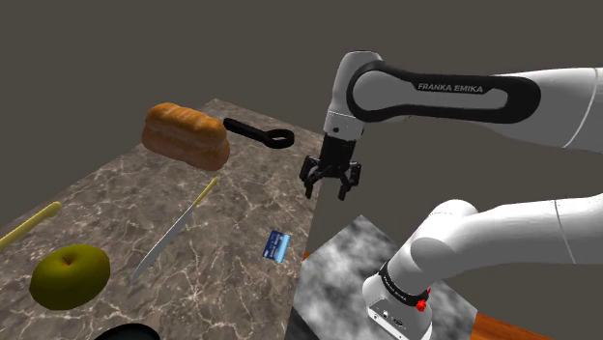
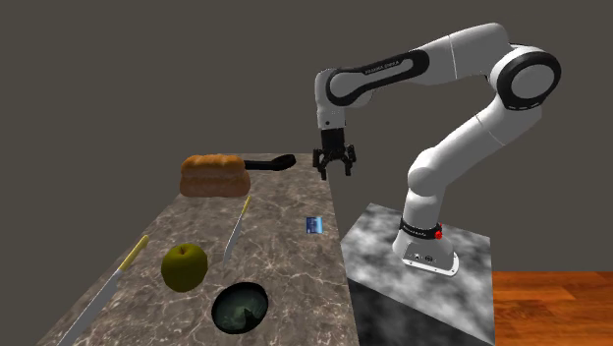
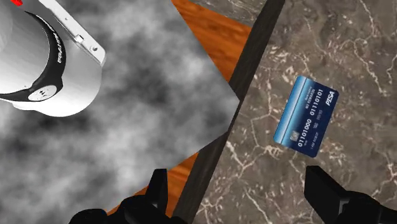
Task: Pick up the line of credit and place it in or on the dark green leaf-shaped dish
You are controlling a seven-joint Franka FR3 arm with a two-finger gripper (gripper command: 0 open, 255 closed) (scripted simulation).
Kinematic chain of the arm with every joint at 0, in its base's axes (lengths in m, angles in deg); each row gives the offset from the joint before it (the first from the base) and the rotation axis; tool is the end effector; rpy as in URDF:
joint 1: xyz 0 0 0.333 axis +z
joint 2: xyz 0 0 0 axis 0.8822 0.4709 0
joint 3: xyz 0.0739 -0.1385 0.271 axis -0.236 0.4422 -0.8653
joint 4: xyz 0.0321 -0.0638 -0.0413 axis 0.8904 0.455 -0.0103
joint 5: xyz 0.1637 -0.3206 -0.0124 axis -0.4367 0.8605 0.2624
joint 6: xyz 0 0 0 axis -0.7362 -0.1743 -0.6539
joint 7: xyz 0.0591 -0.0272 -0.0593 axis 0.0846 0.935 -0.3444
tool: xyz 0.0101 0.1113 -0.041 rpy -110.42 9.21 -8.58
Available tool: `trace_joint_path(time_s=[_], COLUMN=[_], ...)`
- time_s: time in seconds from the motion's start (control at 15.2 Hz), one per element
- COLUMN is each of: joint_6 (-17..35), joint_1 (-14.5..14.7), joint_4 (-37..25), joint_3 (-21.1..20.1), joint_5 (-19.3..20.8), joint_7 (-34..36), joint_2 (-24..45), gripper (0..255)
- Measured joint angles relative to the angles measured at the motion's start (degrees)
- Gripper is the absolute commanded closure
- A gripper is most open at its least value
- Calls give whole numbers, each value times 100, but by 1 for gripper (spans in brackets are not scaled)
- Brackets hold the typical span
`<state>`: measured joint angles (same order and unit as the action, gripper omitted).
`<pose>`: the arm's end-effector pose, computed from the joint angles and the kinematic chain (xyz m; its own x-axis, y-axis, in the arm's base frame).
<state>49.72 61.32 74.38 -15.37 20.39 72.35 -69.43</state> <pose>0.2707 0.1107 0.4439 0.8017 -0.5045 -0.3206 -0.5414 -0.8402 -0.0317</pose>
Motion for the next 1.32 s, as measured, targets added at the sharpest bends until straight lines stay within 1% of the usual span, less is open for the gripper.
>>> trace_joint_path(time_s=[0.4, 0.66, 0.73, 0.86, 0.99, 1.19, 1.32], joint_6=[892, 1542, 1683, 1902, 2082, 2312, 2368], joint_1=[149, 279, 320, 399, 442, 511, 524], joint_4=[311, 290, 274, 353, 410, 470, 488], joint_3=[-478, -786, -862, -973, -1045, -1153, -1175], joint_5=[-1271, -2154, -2311, -2520, -2636, -2782, -2815], joint_7=[1005, 1555, 1638, 1671, 1635, 1594, 1576], joint_2=[744, 1416, 1546, 1656, 1767, 1909, 1944], gripper=[0, 0, 0, 0, 0, 0, 0])
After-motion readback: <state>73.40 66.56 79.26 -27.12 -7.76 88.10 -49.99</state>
